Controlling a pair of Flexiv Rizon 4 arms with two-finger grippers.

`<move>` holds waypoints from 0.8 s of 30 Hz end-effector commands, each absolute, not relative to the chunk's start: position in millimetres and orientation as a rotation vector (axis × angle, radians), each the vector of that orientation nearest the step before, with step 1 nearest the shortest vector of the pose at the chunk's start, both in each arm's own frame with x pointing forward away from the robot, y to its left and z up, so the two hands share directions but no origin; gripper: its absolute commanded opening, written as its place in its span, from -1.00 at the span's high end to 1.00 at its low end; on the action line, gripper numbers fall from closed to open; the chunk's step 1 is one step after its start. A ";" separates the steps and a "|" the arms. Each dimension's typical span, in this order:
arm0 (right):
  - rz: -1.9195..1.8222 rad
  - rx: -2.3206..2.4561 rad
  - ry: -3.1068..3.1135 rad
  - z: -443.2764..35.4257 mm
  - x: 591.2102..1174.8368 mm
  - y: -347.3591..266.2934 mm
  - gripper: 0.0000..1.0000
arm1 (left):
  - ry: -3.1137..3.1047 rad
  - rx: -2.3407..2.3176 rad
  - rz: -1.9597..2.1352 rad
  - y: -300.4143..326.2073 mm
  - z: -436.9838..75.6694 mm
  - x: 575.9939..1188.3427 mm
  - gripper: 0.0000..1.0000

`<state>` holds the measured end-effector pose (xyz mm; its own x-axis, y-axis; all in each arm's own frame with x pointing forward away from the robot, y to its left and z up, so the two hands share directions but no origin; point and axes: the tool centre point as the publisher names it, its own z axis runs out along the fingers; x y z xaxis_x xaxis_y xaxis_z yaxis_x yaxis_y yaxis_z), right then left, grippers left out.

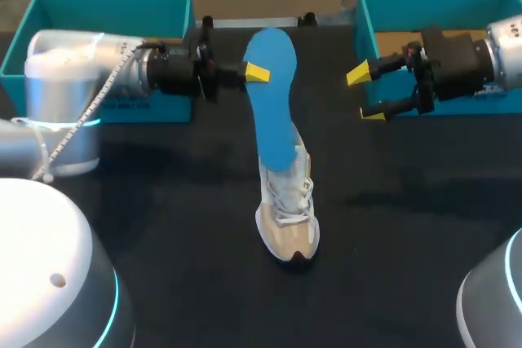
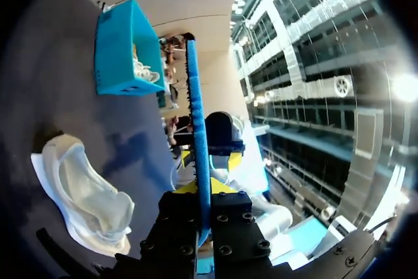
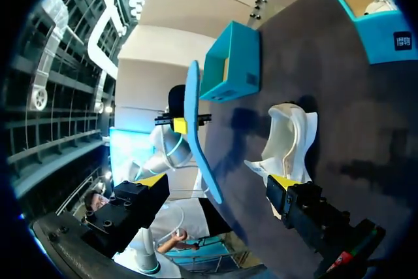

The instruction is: Take the shoe out of the shoebox, open the shoe tongue, remove and reinsert the insole, then place the shoe into the shoebox

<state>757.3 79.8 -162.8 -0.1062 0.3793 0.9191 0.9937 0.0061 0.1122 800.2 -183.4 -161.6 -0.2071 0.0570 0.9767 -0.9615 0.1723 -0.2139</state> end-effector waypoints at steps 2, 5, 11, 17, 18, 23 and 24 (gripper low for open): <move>-1.092 -1.451 -1.574 -162.9 758.3 81.8 -1.00 | -1.906 0.426 1.627 -171.7 -149.6 805.6 1.00; -1.092 -1.451 -1.574 -162.9 758.3 81.8 -1.00 | -2.029 0.278 1.736 -169.4 -146.3 807.4 1.00; -1.092 -1.451 -1.574 -162.9 758.3 81.8 -1.00 | -2.252 0.016 1.925 -165.2 -143.2 809.4 1.00; -1.092 -1.451 -1.574 -162.9 758.3 81.8 -1.00 | -2.358 -0.252 2.218 -161.0 -133.9 813.7 1.00; -1.092 -1.451 -1.574 -162.9 758.3 81.8 -1.00 | -2.360 -0.278 2.256 -161.3 -132.5 815.0 1.00; -1.092 -1.451 -1.574 -162.9 758.3 81.8 -1.00 | -2.374 -0.327 2.358 -165.4 -126.3 822.1 1.00; -1.092 -1.451 -1.574 -162.9 758.3 81.8 -1.00 | -2.374 -0.327 2.358 -165.4 -126.3 822.1 1.00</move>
<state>757.8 80.6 -162.7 -0.1054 0.3812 0.9185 0.9938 0.0064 0.1113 826.8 -163.0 -127.9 -0.8520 0.0957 0.5148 -0.4995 0.1461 -0.8539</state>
